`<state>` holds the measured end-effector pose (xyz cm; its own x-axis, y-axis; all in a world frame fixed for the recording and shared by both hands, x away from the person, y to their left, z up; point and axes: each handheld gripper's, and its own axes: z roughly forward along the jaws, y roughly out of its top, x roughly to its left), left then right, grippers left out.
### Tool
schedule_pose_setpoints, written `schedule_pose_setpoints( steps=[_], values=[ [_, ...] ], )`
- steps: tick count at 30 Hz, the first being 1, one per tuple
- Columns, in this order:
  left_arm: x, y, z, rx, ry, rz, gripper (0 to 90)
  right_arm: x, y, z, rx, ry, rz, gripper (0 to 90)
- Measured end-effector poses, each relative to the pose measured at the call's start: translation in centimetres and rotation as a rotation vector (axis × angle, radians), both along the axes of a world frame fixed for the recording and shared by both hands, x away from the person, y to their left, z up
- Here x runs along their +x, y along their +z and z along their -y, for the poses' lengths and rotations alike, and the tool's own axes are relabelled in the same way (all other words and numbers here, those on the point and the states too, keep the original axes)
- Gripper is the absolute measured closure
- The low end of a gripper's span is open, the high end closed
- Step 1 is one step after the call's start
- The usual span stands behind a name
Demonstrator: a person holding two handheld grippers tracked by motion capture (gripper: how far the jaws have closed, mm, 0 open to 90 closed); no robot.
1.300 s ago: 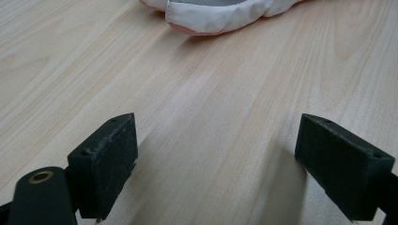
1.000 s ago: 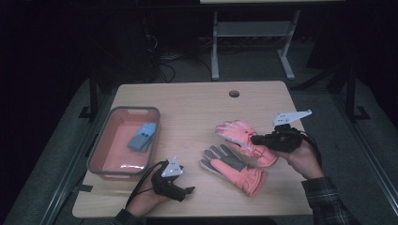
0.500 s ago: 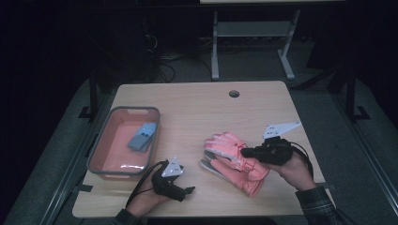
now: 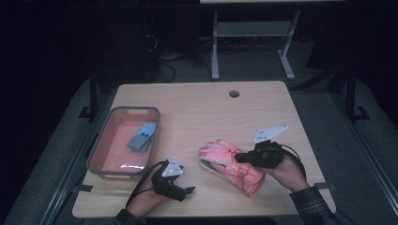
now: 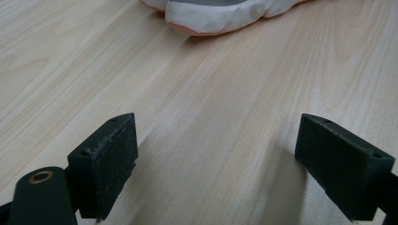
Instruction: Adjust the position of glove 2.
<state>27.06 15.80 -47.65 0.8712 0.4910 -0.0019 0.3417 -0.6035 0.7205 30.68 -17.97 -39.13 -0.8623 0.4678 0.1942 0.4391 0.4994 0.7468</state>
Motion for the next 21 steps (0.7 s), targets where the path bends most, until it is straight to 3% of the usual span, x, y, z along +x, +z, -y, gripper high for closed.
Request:
schedule_pose_setpoints(
  steps=[3, 6, 15, 19, 21],
  values=[
    [0.0, 0.0, 0.0, -0.001, 0.001, 0.000, 12.7, 0.1, -0.4, -0.2, -0.014, 0.004, -0.009, 89.8],
    [0.0, 0.0, 0.0, -0.001, 0.001, 0.000, 12.7, 0.1, -1.2, -1.0, -0.066, 0.018, -0.010, 89.7],
    [0.0, 0.0, 0.0, 0.004, -0.002, 0.002, 12.7, 0.0, -2.6, -1.8, -0.149, 0.029, -0.015, 89.7],
    [0.0, 0.0, 0.0, 0.007, -0.003, 0.002, 12.6, -0.1, -3.1, -1.8, -0.154, 0.041, -0.016, 89.2],
    [0.0, 0.0, 0.1, -0.002, 0.007, 0.001, 12.6, -0.1, -2.5, -1.4, -0.115, 0.041, -0.008, 83.3]
  ],
)
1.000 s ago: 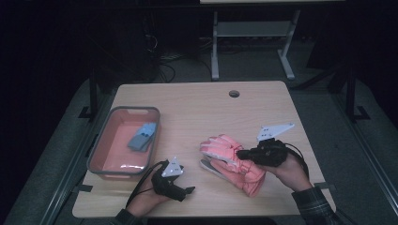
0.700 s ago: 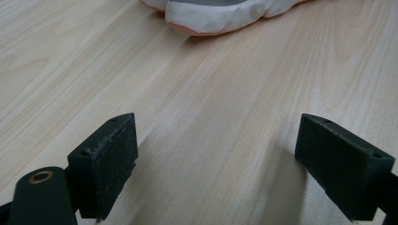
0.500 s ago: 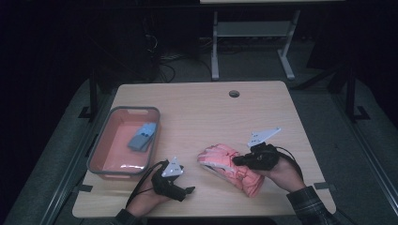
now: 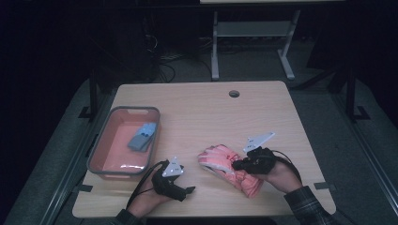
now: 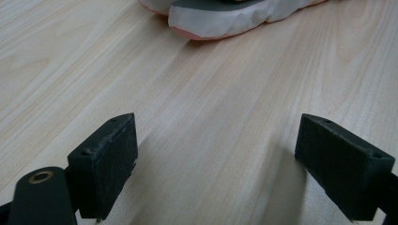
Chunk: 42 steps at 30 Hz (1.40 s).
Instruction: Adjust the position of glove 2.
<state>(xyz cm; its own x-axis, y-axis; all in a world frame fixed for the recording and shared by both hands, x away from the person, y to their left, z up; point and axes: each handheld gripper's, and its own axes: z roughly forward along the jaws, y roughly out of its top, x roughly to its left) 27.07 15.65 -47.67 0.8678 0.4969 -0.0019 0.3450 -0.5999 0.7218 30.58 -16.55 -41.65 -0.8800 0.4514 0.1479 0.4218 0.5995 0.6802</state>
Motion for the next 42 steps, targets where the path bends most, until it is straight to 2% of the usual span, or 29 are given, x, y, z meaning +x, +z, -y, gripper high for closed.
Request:
schedule_pose_setpoints(
  steps=[1, 2, 3, 4, 5, 6, 8, 10, 11, 13, 14, 15, 16, 17, 19, 20, 22, 23, 28, 29, 32, 33, 37, 41, 42],
  values=[
    [0.0, 0.0, 0.0, 0.000, 0.000, 0.000, 12.6, 0.0, 0.0, 0.0, 0.000, 0.000, 0.000, 83.3],
    [0.0, 0.0, 0.0, 0.004, 0.000, 0.001, 12.6, 0.0, 0.9, 0.6, 0.048, -0.009, 0.017, 76.6],
    [0.0, 0.0, 0.1, 0.001, 0.000, 0.000, 12.6, 0.0, 0.9, 0.6, 0.048, -0.009, 0.017, 76.6],
    [0.1, 0.2, 0.2, 0.013, -0.001, -0.008, 12.9, 0.0, 1.6, 0.9, 0.083, -0.021, 0.021, 72.2],
    [0.1, 0.2, 0.2, 0.013, -0.001, -0.008, 13.4, 0.0, 1.6, 0.9, 0.083, -0.021, 0.021, 72.2],
    [0.1, 0.4, 0.5, 0.031, 0.000, -0.021, 13.7, 0.0, 2.2, 1.3, 0.114, -0.026, 0.025, 68.5],
    [0.1, 0.5, 0.6, 0.038, -0.002, -0.025, 16.8, 0.2, 2.7, 1.9, 0.138, -0.039, 0.031, 68.3],
    [-0.1, 0.7, 0.7, 0.047, -0.012, -0.012, 25.7, 0.2, 3.0, 2.2, 0.146, -0.053, 0.031, 68.8],
    [-0.2, 0.9, 0.8, 0.050, -0.012, -0.008, 25.7, 0.3, 3.1, 2.5, 0.150, -0.062, 0.034, 71.2],
    [-0.4, 1.4, 1.0, 0.049, -0.006, -0.015, 37.5, 0.5, 3.4, 3.4, 0.147, -0.084, 0.045, 77.7],
    [-0.4, 1.5, 1.1, 0.043, -0.001, -0.025, 52.1, 0.6, 3.4, 3.9, 0.152, -0.103, 0.048, 81.0],
    [-0.3, 1.8, 1.3, 0.028, -0.007, -0.050, 57.4, 0.8, 3.4, 4.6, 0.153, -0.119, 0.053, 83.3],
    [-0.3, 1.8, 1.3, 0.028, -0.007, -0.050, 64.9, 0.8, 3.4, 4.6, 0.153, -0.119, 0.053, 83.3],
    [-0.3, 1.9, 1.4, 0.024, -0.012, -0.058, 64.9, 0.9, 3.4, 5.0, 0.149, -0.136, 0.055, 84.9],
    [0.0, 2.0, 1.8, 0.011, -0.024, -0.088, 78.6, 1.2, 3.0, 6.0, 0.130, -0.160, 0.070, 87.7],
    [0.2, 2.1, 2.3, 0.000, -0.030, -0.101, 88.2, 1.4, 2.6, 6.8, 0.114, -0.180, 0.070, 89.4],
    [0.3, 2.1, 2.6, 0.000, -0.042, -0.104, 89.2, 1.5, 2.5, 7.1, 0.109, -0.186, 0.066, 89.6],
    [0.3, 2.0, 3.2, -0.011, -0.052, -0.108, 89.3, 1.6, 1.8, 7.9, 0.097, -0.199, 0.060, 89.9],
    [0.2, 1.9, 4.5, -0.016, -0.082, -0.116, 89.3, 1.6, 0.6, 9.0, 0.066, -0.203, 0.049, 89.9],
    [0.2, 1.9, 4.9, -0.020, -0.087, -0.117, 89.3, 1.4, 0.0, 9.5, 0.052, -0.212, 0.036, 89.9],
    [0.4, 1.7, 6.1, -0.021, -0.102, -0.121, 89.3, 1.2, -0.6, 9.7, 0.043, -0.218, 0.027, 89.9],
    [0.3, 1.7, 6.4, -0.030, -0.098, -0.123, 89.3, 1.2, -1.0, 9.8, 0.025, -0.217, 0.019, 89.8],
    [0.7, 1.5, 7.6, -0.002, -0.128, -0.118, 89.3, 0.9, -2.0, 10.0, 0.010, -0.208, -0.004, 89.9],
    [1.0, 1.2, 8.4, 0.002, -0.130, -0.117, 89.3, 0.7, -3.0, 10.0, -0.010, -0.186, -0.011, 89.7],
    [1.0, 1.1, 8.7, -0.008, -0.118, -0.118, 89.3, 0.6, -3.2, 9.9, -0.017, -0.187, -0.020, 89.8]
  ],
)
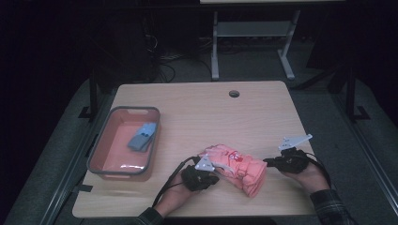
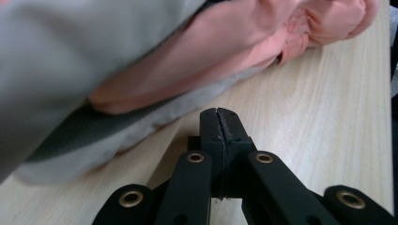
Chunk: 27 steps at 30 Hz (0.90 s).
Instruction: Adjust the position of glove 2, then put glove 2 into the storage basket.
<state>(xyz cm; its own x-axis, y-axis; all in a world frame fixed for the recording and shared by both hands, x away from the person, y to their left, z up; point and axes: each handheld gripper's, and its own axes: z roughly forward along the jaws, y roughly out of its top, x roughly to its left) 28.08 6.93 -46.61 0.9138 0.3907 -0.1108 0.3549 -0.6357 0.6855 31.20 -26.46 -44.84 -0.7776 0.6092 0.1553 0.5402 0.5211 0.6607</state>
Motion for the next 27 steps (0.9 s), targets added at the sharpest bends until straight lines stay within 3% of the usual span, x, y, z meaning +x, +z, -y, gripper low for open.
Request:
schedule_pose_setpoints(
  steps=[8, 20, 27],
  values=[
    [1.1, 0.0, 0.3, 0.012, 0.023, 0.011, 89.3, 0.0, -0.4, -0.7, 0.007, 0.053, 0.004, 89.8],
    [4.0, 0.8, -1.2, 0.007, 0.086, 0.028, 89.3, -0.9, -0.7, -3.3, 0.036, 0.151, -0.037, 89.8],
    [4.9, 0.9, -2.2, 0.000, 0.107, 0.012, 89.3, -1.7, -0.9, -5.2, 0.065, 0.205, -0.063, 89.8]
  ],
)
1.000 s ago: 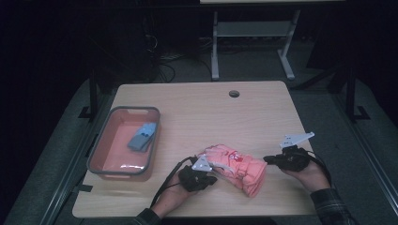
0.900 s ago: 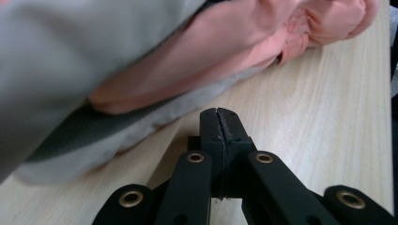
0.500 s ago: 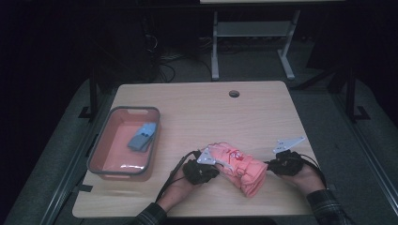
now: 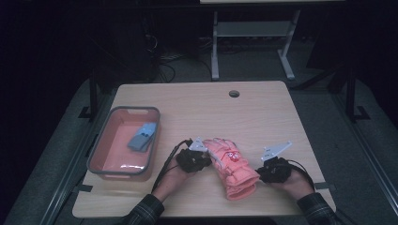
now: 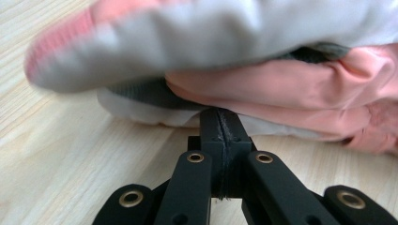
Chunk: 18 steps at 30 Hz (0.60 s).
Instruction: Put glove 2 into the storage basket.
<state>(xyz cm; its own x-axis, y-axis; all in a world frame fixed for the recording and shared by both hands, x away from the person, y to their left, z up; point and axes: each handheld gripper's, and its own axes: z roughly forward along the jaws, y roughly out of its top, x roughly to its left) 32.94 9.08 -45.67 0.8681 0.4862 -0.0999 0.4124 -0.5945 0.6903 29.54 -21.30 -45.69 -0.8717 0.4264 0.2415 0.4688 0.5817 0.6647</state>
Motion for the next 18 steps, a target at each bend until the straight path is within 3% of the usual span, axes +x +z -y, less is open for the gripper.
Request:
schedule_pose_setpoints(
  steps=[7, 18],
  values=[
    [0.5, 0.0, -0.7, -0.004, 0.011, -0.007, 89.3, -0.6, 0.0, -2.4, 0.014, 0.058, -0.027, 89.9],
    [0.8, 0.1, -0.9, -0.027, 0.013, -0.012, 89.3, -1.3, -0.2, -6.6, 0.013, 0.160, -0.028, 89.9]
  ],
)
